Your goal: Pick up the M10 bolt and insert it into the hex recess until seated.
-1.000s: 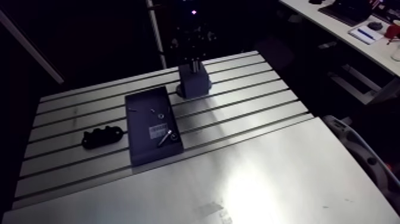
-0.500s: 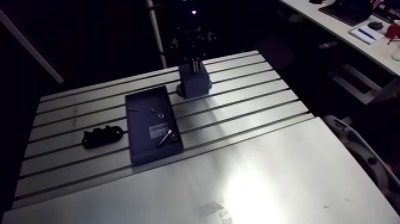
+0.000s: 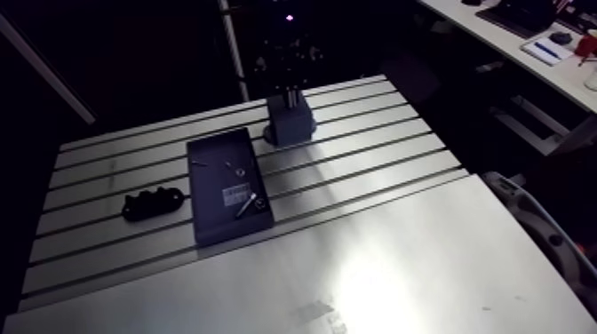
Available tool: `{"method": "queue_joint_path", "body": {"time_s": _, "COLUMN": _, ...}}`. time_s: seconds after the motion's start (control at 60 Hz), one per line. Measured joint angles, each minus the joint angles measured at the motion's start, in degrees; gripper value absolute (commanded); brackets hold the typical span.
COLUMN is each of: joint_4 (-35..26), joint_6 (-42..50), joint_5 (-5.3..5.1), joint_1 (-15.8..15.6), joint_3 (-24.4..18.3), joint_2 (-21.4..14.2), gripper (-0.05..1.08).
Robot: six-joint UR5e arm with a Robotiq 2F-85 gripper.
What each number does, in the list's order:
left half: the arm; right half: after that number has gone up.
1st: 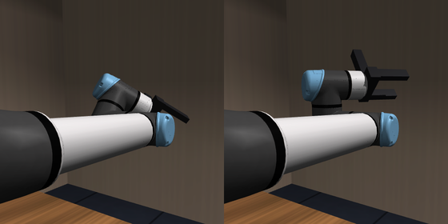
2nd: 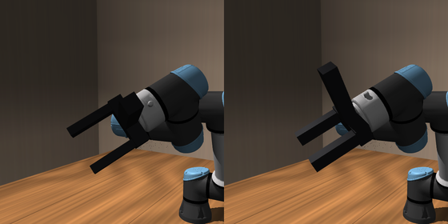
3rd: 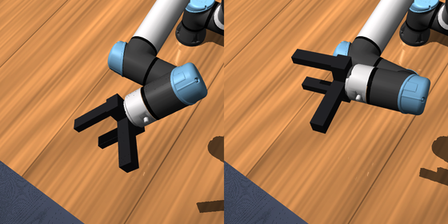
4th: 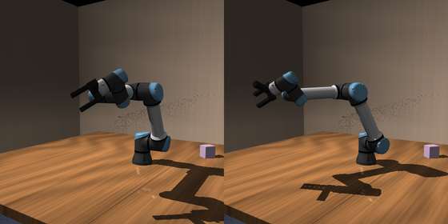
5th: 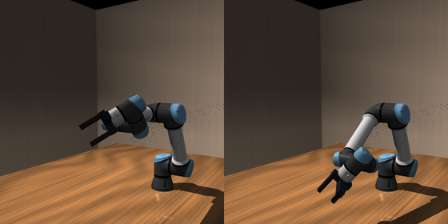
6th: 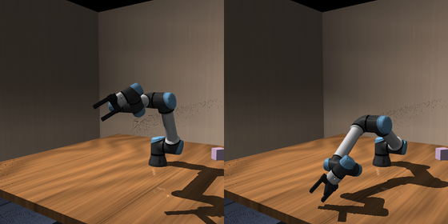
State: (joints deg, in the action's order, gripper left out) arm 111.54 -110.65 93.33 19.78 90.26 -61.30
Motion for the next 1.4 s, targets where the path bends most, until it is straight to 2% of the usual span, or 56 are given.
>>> {"method": "queue_joint_path", "body": {"time_s": 1.05, "joint_4": 0.05, "joint_6": -0.15, "joint_5": -0.10, "joint_1": -0.07, "joint_3": -0.24, "joint_2": 0.70, "gripper": 1.07}}
{"method": "queue_joint_path", "body": {"time_s": 1.4, "joint_4": -2.83, "joint_6": -0.22, "joint_5": -0.03, "joint_1": -0.38, "joint_3": -0.57, "joint_2": -2.15, "gripper": 1.07}}
